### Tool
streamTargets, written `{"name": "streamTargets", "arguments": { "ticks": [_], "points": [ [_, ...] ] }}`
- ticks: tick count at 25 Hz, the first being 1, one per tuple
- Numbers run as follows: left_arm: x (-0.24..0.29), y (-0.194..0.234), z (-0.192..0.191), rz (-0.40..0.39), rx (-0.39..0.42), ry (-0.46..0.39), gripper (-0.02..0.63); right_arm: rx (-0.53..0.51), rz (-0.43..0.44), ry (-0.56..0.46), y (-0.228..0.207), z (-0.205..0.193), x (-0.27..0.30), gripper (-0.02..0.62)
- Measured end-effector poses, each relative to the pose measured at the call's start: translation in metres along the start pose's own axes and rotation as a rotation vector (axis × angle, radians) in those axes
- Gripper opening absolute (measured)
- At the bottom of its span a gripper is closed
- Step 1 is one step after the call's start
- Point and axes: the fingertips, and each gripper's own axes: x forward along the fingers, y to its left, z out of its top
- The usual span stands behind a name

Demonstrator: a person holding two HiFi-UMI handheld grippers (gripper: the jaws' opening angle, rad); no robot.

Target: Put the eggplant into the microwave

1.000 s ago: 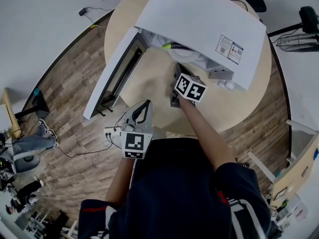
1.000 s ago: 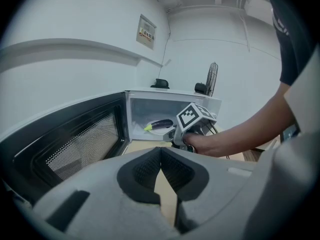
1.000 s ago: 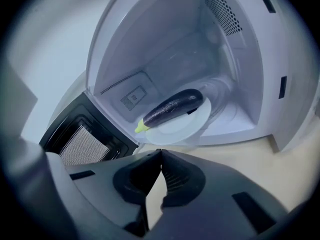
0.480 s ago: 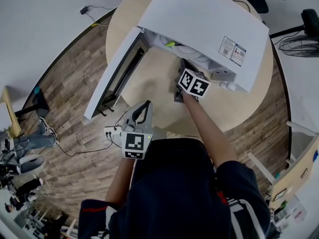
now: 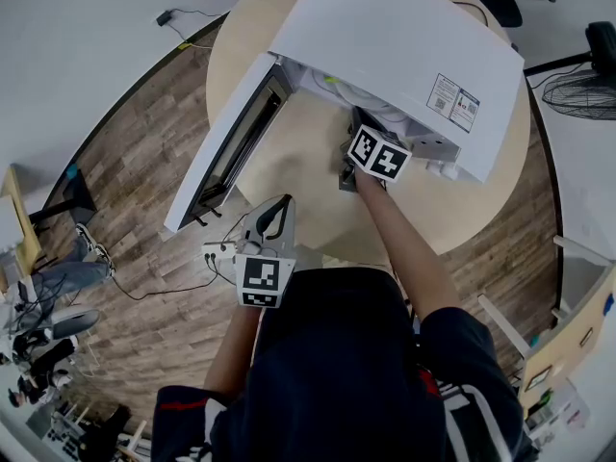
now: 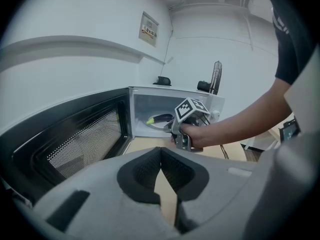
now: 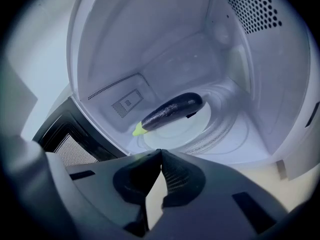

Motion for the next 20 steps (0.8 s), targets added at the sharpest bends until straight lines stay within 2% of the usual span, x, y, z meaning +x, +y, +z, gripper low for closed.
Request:
{"name": "streamTargets", "arguments": {
  "ticks": [11,20],
  "points": [
    [0.002,0.000,0.007,0.004,-0.001,-0.018,0.014,-0.006,0.015,0.017,0.001,-0.002,-0.005,0.012],
    [-0.004,-0.005,0.028,0.007,0.018,-0.076,0.014,-0.106,0.081,0.030,0.021,0.002,-0.036,0.012]
  ]
}}
